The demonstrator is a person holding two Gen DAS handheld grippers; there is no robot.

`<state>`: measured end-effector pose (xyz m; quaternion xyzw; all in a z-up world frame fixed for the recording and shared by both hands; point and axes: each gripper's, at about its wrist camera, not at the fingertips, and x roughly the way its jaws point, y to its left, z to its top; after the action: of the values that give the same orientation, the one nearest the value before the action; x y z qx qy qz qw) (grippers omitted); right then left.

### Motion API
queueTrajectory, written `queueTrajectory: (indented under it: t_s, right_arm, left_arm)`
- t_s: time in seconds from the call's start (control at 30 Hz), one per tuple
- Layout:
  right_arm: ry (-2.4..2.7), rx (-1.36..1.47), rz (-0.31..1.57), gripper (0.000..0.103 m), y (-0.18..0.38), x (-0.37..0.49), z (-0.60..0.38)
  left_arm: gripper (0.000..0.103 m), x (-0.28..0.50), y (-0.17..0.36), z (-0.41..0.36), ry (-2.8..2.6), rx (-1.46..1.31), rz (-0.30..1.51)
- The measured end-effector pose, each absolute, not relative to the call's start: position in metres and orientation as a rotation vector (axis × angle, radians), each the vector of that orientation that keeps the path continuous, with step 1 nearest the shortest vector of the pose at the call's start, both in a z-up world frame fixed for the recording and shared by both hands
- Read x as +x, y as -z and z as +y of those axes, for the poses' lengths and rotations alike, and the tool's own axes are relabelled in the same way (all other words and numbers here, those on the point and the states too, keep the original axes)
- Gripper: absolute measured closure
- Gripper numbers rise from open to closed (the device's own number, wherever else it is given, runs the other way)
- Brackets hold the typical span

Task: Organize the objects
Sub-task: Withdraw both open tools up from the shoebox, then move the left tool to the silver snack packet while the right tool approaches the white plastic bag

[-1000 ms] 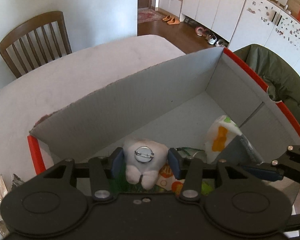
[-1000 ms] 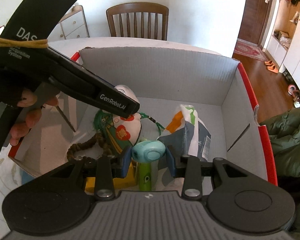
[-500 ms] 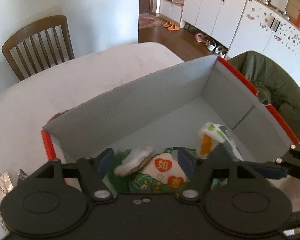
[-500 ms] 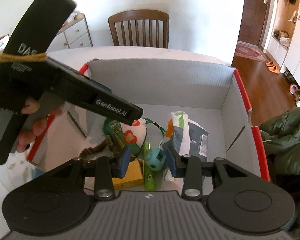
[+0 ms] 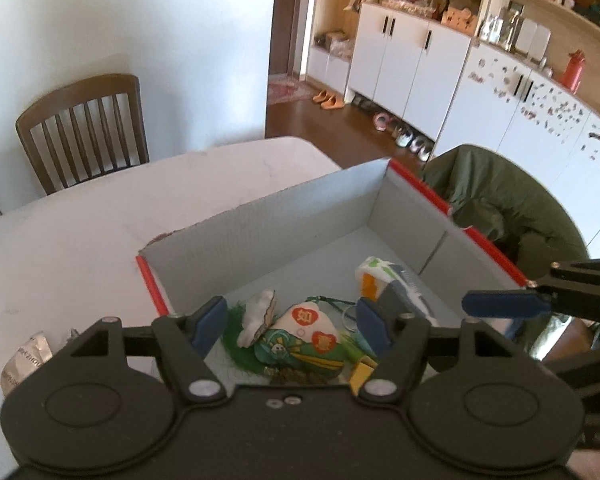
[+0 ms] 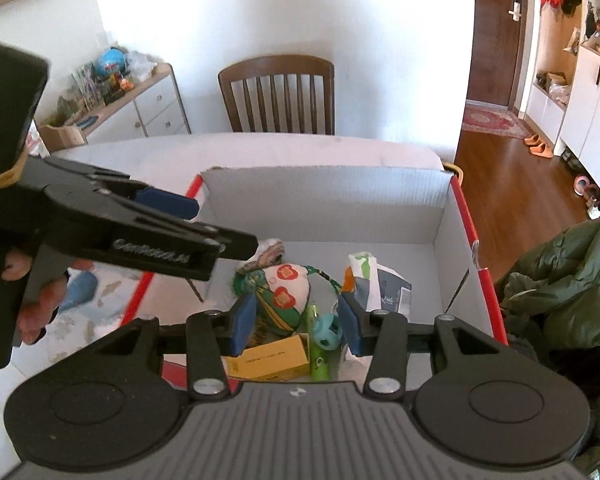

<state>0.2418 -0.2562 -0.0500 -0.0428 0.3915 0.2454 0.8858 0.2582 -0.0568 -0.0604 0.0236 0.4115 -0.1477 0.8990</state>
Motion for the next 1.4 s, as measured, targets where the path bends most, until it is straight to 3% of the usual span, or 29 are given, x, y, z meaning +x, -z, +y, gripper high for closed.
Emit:
queueTrajectory:
  t_s: [0.4,0.6,0.77,1.13,1.4]
  right_arm:
    - [-0.5,-0.048,0.742,0.055,0.017,0.209,-0.248]
    - [-0.497,-0.034,0.701,0.046,0.003,0.192,-0.237]
    - [-0.5,0.002,0.685,0.034,-0.004,0.177,-0.225]
    - [-0.541,0.023,0.635,0.02,-0.004,0.149,-0.181]
    - [-0.562,0.03,0.653,0.015,0.004,0.138,-0.146]
  left_arm:
    - [0.03,0.211,0.027,-0.026,0.333,-0.003,0.76]
    - [0.028,0.191,0.017,-0.007,0.333,-0.031,0.724]
    - [0.018,0.173,0.012,0.012,0.328,-0.044,0.696]
    - [0.001,0.143,0.011,0.058,0.259,-0.077,0.647]
    - [0.001,0.135,0.021,0.098,0.218,-0.072,0.636]
